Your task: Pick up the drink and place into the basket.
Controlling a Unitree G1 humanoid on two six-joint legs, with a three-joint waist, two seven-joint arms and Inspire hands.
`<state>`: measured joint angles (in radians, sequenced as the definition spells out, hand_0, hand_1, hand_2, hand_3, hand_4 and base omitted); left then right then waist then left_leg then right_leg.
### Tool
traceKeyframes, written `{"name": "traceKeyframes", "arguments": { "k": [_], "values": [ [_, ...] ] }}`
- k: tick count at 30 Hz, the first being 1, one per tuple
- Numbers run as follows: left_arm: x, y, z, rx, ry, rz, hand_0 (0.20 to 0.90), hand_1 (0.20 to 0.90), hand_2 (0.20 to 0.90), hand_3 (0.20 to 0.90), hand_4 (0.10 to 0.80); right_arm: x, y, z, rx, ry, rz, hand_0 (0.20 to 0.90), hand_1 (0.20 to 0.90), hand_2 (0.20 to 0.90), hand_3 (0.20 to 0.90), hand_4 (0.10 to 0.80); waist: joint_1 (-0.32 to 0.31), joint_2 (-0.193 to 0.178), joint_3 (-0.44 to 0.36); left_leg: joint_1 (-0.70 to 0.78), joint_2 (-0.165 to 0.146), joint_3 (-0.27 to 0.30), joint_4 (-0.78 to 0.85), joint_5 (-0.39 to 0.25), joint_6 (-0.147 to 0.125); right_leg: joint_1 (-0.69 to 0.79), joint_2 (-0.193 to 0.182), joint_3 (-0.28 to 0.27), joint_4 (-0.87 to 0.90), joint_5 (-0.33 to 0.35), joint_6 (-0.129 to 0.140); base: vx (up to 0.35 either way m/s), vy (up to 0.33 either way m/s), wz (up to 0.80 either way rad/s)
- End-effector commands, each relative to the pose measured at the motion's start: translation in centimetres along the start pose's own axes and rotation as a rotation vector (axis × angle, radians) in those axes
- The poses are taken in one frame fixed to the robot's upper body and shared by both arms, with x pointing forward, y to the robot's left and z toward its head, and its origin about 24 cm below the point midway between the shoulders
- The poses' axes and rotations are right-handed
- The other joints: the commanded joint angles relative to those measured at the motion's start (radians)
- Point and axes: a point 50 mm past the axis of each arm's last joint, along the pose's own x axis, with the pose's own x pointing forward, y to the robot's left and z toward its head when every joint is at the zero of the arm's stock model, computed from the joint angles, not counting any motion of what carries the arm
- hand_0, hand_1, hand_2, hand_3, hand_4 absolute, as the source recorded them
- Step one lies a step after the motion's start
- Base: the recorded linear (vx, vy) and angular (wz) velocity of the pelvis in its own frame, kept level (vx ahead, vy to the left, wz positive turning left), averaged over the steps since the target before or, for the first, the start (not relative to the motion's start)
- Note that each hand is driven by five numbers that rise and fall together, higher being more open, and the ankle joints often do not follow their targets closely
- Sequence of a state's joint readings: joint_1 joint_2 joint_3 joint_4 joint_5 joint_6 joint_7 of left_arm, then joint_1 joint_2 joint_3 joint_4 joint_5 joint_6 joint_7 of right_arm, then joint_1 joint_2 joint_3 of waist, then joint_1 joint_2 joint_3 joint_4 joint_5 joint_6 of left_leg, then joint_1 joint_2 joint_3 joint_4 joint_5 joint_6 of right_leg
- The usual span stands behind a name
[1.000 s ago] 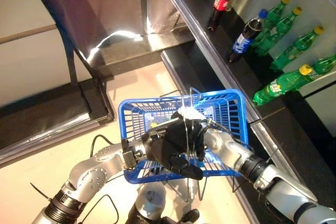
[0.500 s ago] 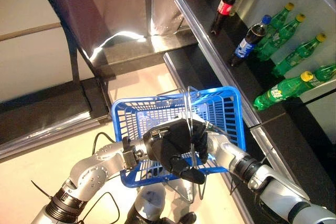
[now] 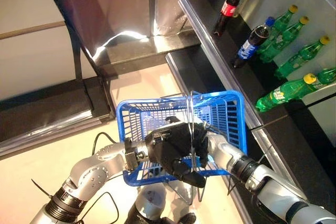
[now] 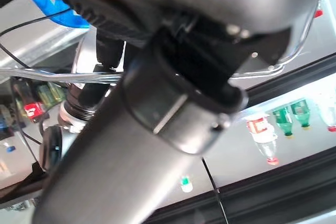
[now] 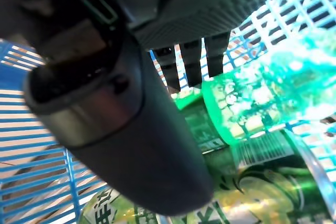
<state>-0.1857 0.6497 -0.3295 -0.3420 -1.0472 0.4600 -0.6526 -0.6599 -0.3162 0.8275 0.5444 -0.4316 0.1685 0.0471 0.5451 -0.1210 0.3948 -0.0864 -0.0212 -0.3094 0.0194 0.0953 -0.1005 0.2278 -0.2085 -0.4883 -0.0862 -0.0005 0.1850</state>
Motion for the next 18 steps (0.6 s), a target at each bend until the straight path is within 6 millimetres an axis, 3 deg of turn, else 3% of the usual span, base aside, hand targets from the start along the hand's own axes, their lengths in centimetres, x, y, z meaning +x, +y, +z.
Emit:
{"name": "traceKeyframes", "arguments": {
  "k": [1, 6, 7, 18],
  "values": [
    [3.7, -7.4, 4.3, 0.041, -0.417, -0.562, 0.300, 0.300, 0.300, 0.200, 0.100, 0.8, 0.0, 2.0, -0.024, -0.063, -0.038, 0.900, 0.900, 0.900, 0.900, 0.800, -0.013, 0.013, -0.341, 0.099, -0.003, -0.033, -0.107, -0.032, 0.028, 0.013, 0.039, -0.025, 0.010, 0.016, -0.027, 0.000, 0.000, 0.00],
    [3.3, -6.7, 4.5, 0.041, -0.452, -0.478, 0.300, 0.300, 0.300, 0.200, 0.100, 0.4, -0.3, 1.8, 0.038, -0.060, -0.070, 0.900, 0.900, 0.900, 0.900, 0.800, -0.023, 0.012, -0.343, 0.097, -0.006, -0.029, -0.107, -0.029, 0.030, 0.009, 0.039, -0.022, 0.007, 0.021, -0.024, -0.012, 0.017, 0.00],
    [3.2, -6.7, 4.5, 0.043, -0.462, -0.462, 0.300, 0.300, 0.300, 0.200, 0.100, 0.3, -0.3, 1.6, 0.052, -0.056, -0.076, 0.900, 0.900, 0.900, 0.900, 0.800, -0.024, 0.017, -0.341, 0.087, -0.016, -0.033, -0.107, -0.003, 0.036, -0.001, 0.029, -0.033, 0.011, 0.044, -0.025, -0.058, 0.090, -0.03],
    [1.3, -4.1, 5.3, 0.088, -0.604, -0.173, 0.300, 0.300, 0.300, 0.200, 0.100, -1.1, -1.4, 0.6, 0.173, -0.064, -0.173, 0.900, 0.900, 0.900, 0.900, 0.800, -0.079, 0.036, -0.343, 0.095, 0.003, 0.040, -0.107, -0.009, 0.038, -0.009, 0.027, 0.009, 0.004, 0.048, -0.022, -0.009, 0.033, -0.11]
  ]
}}
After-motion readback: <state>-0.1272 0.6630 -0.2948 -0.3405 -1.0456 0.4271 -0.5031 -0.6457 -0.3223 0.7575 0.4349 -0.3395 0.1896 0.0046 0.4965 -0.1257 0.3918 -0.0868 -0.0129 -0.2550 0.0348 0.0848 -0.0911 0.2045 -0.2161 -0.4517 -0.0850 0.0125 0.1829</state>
